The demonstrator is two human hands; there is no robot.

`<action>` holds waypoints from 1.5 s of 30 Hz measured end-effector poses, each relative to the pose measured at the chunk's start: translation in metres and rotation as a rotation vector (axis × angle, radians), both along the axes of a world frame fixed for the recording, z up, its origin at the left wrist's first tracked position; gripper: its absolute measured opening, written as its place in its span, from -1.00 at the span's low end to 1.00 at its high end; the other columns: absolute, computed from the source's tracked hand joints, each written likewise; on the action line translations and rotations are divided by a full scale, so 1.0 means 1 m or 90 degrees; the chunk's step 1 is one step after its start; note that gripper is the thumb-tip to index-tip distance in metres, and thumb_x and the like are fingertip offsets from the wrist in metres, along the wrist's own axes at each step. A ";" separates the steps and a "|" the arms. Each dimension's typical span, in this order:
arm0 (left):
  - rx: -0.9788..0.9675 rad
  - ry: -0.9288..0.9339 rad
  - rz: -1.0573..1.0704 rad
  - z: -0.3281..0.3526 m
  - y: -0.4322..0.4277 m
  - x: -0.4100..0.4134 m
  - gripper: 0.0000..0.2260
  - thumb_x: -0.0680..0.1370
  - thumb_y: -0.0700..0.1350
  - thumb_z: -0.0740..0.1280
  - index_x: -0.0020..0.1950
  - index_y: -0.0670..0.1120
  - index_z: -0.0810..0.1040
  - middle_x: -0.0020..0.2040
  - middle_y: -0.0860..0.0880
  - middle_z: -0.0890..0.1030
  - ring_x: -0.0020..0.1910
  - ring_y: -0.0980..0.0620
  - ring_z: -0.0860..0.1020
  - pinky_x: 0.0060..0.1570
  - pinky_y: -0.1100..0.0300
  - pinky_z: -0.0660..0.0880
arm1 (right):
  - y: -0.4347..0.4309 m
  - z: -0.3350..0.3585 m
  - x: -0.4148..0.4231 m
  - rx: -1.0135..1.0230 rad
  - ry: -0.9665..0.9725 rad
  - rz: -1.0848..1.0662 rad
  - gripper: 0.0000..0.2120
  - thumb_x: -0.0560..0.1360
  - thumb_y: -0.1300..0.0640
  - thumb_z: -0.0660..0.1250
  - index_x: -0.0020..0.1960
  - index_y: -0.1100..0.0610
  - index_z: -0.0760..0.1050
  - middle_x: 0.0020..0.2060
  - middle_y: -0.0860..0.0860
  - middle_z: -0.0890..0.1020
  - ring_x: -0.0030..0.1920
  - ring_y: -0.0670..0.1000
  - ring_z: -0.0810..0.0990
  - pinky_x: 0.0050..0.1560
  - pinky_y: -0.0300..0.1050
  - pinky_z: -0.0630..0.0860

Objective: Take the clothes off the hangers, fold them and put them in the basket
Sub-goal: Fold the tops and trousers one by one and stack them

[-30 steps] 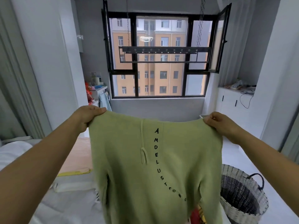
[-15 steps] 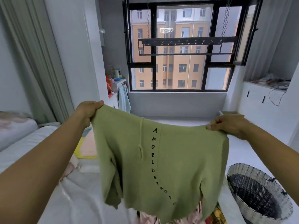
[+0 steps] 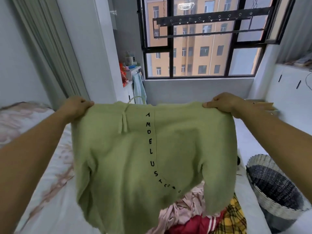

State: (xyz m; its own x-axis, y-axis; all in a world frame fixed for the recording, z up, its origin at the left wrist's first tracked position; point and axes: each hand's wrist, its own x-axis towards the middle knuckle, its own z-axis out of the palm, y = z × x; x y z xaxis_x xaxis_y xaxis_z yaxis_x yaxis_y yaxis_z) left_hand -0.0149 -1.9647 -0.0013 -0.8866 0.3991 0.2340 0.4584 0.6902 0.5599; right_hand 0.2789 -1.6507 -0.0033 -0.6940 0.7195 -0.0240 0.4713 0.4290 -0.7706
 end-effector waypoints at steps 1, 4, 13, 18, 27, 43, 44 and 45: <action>-0.006 -0.006 0.008 -0.004 -0.002 0.000 -0.71 0.59 -0.03 0.24 0.00 -0.25 0.56 0.06 -0.27 0.54 -0.03 -0.17 0.45 0.04 0.01 0.35 | -0.002 -0.004 -0.002 -0.010 -0.008 0.010 -0.68 0.46 0.01 0.39 -0.07 0.29 0.52 -0.15 0.18 0.54 -0.09 0.12 0.49 0.03 -0.02 0.44; 0.006 -0.048 0.038 -0.015 -0.020 0.001 -0.63 0.59 -0.04 0.25 0.19 -0.32 0.53 0.26 -0.30 0.47 0.22 -0.27 0.42 0.23 -0.02 0.31 | -0.010 -0.021 -0.013 -0.057 -0.013 0.034 -0.64 0.45 0.02 0.41 0.05 0.31 0.53 -0.04 0.22 0.57 -0.10 0.11 0.52 0.10 0.02 0.48; -0.036 -0.284 0.046 -0.073 -0.097 -0.031 -0.56 0.55 0.02 0.29 0.31 -0.24 0.46 0.40 -0.16 0.38 0.35 -0.14 0.34 0.31 0.09 0.20 | -0.026 -0.062 -0.064 -0.175 -0.100 0.161 -0.75 0.43 0.03 0.41 -0.07 0.23 0.59 -0.08 0.12 0.65 -0.11 0.04 0.60 -0.02 -0.10 0.52; -0.194 -0.311 0.013 -0.115 -0.083 -0.062 -0.82 0.60 -0.12 0.23 0.07 -0.19 0.54 0.09 -0.18 0.53 -0.06 0.05 0.36 -0.29 0.31 0.25 | -0.044 -0.100 -0.133 0.032 -0.321 0.152 -0.54 0.50 -0.14 0.28 0.21 0.19 0.54 0.26 0.10 0.51 0.23 0.07 0.46 0.21 -0.13 0.34; -0.019 -0.326 0.047 -0.173 -0.079 -0.241 -0.70 0.56 -0.03 0.29 0.06 -0.26 0.57 -0.04 -0.18 0.54 0.00 -0.12 0.48 -0.07 0.13 0.34 | -0.041 -0.153 -0.294 -0.007 -0.227 0.029 -0.60 0.48 -0.03 0.37 0.04 0.33 0.59 0.08 0.25 0.59 -0.05 0.12 0.51 -0.03 -0.11 0.38; 0.177 -0.275 0.046 -0.185 -0.118 -0.342 -0.68 0.53 0.03 0.32 -0.34 -0.09 0.38 -0.37 -0.05 0.38 -0.35 -0.01 0.35 -0.37 0.16 0.22 | -0.055 -0.185 -0.404 -0.029 -0.050 0.097 -0.69 0.47 0.03 0.40 -0.24 0.28 0.52 -0.36 0.10 0.48 -0.31 0.03 0.41 -0.28 -0.13 0.26; 0.159 -0.308 0.046 -0.209 -0.126 -0.333 -0.69 0.53 0.01 0.32 -0.34 -0.08 0.36 -0.41 -0.03 0.37 -0.37 0.00 0.35 -0.39 0.18 0.21 | -0.061 -0.211 -0.399 -0.021 -0.100 0.115 -0.68 0.48 0.04 0.38 -0.28 0.28 0.49 -0.39 0.10 0.44 -0.33 0.03 0.38 -0.30 -0.12 0.22; 0.140 -0.336 0.045 -0.235 -0.134 -0.321 -0.70 0.53 -0.02 0.32 -0.35 -0.07 0.36 -0.45 0.01 0.36 -0.41 0.04 0.36 -0.43 0.25 0.22 | -0.067 -0.240 -0.393 -0.010 -0.159 0.135 -0.66 0.50 0.04 0.36 -0.33 0.24 0.44 -0.42 0.08 0.40 -0.35 0.02 0.36 -0.32 -0.11 0.19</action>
State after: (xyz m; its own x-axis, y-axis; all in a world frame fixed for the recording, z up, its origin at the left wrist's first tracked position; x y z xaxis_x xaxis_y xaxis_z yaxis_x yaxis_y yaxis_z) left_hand -0.3363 -2.0983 -0.2362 -0.9284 0.3267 -0.1769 0.0346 0.5500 0.8345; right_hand -0.1138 -1.7178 -0.2434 -0.7996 0.5583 -0.2213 0.5478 0.5270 -0.6498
